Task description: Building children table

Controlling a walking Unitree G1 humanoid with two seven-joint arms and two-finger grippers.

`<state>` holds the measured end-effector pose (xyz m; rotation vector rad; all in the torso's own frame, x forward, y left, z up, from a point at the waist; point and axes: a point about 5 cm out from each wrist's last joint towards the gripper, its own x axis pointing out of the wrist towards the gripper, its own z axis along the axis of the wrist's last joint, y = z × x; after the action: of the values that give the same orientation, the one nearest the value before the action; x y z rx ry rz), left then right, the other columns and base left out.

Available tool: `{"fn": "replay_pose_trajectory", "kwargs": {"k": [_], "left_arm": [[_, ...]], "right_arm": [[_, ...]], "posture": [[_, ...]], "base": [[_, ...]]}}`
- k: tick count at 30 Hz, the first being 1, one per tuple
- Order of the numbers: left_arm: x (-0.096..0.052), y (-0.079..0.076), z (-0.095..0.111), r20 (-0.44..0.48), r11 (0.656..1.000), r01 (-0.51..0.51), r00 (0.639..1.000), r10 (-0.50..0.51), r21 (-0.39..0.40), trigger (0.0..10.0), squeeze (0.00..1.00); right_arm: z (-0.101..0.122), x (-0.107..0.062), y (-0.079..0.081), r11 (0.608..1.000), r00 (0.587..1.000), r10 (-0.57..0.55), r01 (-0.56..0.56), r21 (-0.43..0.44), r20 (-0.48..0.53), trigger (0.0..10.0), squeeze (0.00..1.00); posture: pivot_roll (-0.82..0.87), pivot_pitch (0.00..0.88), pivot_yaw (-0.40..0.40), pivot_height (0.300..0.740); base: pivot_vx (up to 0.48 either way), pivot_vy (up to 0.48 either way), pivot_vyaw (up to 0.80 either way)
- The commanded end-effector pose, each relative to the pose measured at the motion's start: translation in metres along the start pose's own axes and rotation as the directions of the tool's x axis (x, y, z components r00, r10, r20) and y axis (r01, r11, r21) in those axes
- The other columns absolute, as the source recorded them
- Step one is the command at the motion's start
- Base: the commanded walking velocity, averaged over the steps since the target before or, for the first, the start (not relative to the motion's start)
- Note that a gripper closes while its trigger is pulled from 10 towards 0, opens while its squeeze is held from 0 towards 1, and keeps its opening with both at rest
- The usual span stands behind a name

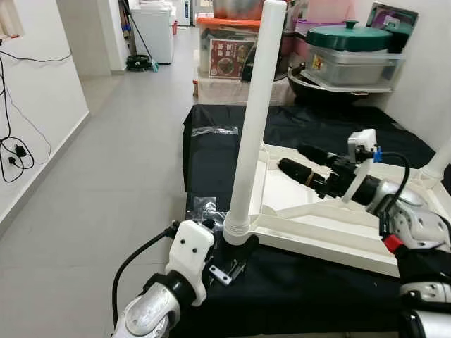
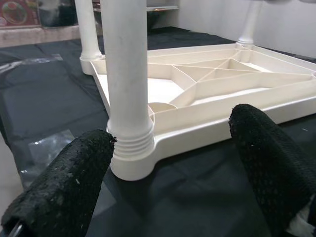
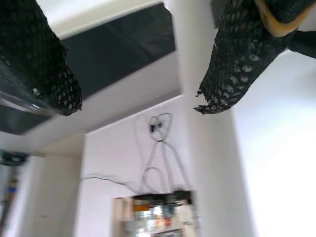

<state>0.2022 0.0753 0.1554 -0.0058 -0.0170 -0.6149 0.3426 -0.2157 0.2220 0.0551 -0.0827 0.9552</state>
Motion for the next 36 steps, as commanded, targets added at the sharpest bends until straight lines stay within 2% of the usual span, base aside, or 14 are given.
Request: {"fn": "replay_pose_trajectory", "kwargs": {"k": [1,2,4,5,6,8,9,11,14,20,24,28,30,36], "left_arm": [[-0.002,-0.002,0.001,0.002,1.000,0.018,1.000,-0.018,-0.005,10.0,0.00],[-0.003,-0.003,0.000,-0.003,1.000,0.026,1.000,-0.026,-0.003,10.0,0.00],[-0.003,-0.003,0.000,-0.003,1.000,0.026,1.000,-0.026,-0.003,10.0,0.00],[-0.003,-0.003,0.000,-0.004,1.000,0.031,1.000,-0.031,-0.002,10.0,0.00],[-0.003,-0.003,0.000,-0.004,1.000,0.031,1.000,-0.031,-0.002,10.0,0.00],[-0.004,-0.003,0.001,0.000,0.999,0.033,0.999,-0.033,0.002,10.0,0.00],[-0.003,-0.003,0.002,0.004,0.999,0.033,0.999,-0.033,0.003,10.0,0.00],[-0.003,-0.003,0.002,0.004,0.999,0.033,0.999,-0.033,0.003,10.0,0.00],[-0.003,-0.004,0.004,0.015,0.999,0.037,0.999,-0.038,0.010,10.0,0.00],[-0.002,-0.003,0.008,0.036,0.999,0.028,0.999,-0.029,0.019,10.0,0.00],[-0.004,-0.004,0.010,0.042,0.999,0.028,0.999,-0.029,0.023,10.0,0.00],[-0.004,-0.005,0.014,0.053,0.999,0.025,0.998,-0.027,0.031,10.0,0.00],[-0.005,-0.005,0.017,0.065,0.999,0.011,0.998,-0.014,0.038,10.0,0.00],[-0.006,-0.005,0.019,0.073,0.999,-0.002,0.997,0.000,0.036,10.0,0.00]], "right_arm": [[0.002,0.006,0.002,0.999,0.999,0.034,-0.034,-0.015,0.013,10.0,0.00],[0.003,0.015,0.007,0.997,0.997,0.072,-0.071,-0.024,0.018,10.0,0.00],[0.003,0.015,0.007,0.997,0.997,0.072,-0.071,-0.024,0.018,10.0,0.00],[0.006,0.027,0.010,0.996,0.996,0.085,-0.083,-0.042,0.033,10.0,0.00],[0.006,0.027,0.010,0.996,0.996,0.085,-0.083,-0.042,0.033,10.0,0.00],[0.010,0.041,0.024,0.981,0.980,0.193,-0.190,-0.047,0.054,10.0,0.00],[0.011,0.044,0.030,0.969,0.967,0.247,-0.244,-0.042,0.058,10.0,0.00],[0.011,0.044,0.030,0.969,0.967,0.247,-0.244,-0.042,0.058,10.0,0.00],[0.009,0.050,0.038,0.951,0.950,0.309,-0.308,-0.033,0.051,10.0,0.00],[-0.001,0.067,0.043,0.956,0.957,0.290,-0.289,-0.039,0.023,10.0,0.00],[-0.014,0.083,0.042,0.981,0.983,0.182,-0.182,-0.074,-0.010,10.0,0.00],[-0.023,0.088,0.045,0.985,0.987,0.156,-0.158,-0.073,-0.029,10.0,0.00],[-0.035,0.091,0.049,0.987,0.987,0.147,-0.151,-0.063,-0.065,10.0,0.00],[-0.050,0.091,0.054,0.988,0.985,0.143,-0.147,-0.036,-0.095,10.0,0.00]], "posture": [[0.11,0.000,-0.064,0.740],[0.11,0.000,-0.065,0.740],[0.11,0.000,-0.065,0.740],[0.12,0.000,-0.068,0.740],[0.12,0.000,-0.068,0.740],[0.12,0.000,-0.068,0.740],[0.12,0.000,-0.068,0.740],[0.12,0.000,-0.068,0.740],[0.11,0.000,-0.070,0.740],[0.12,0.000,-0.071,0.740],[0.12,0.000,-0.069,0.740],[0.12,0.000,-0.072,0.740],[0.12,0.000,-0.072,0.740],[0.13,0.000,-0.078,0.740]], "base": [[0.000,0.000,0.00],[0.000,0.000,0.00],[0.000,0.000,0.00],[0.000,0.000,0.00],[0.000,0.000,0.00],[0.000,0.000,0.00],[0.000,0.000,0.00],[0.000,0.000,0.00],[0.000,0.000,0.00],[0.000,0.000,0.00],[0.000,0.000,0.00],[0.000,0.000,0.00],[0.000,0.000,0.00],[0.000,0.000,0.00]]}}
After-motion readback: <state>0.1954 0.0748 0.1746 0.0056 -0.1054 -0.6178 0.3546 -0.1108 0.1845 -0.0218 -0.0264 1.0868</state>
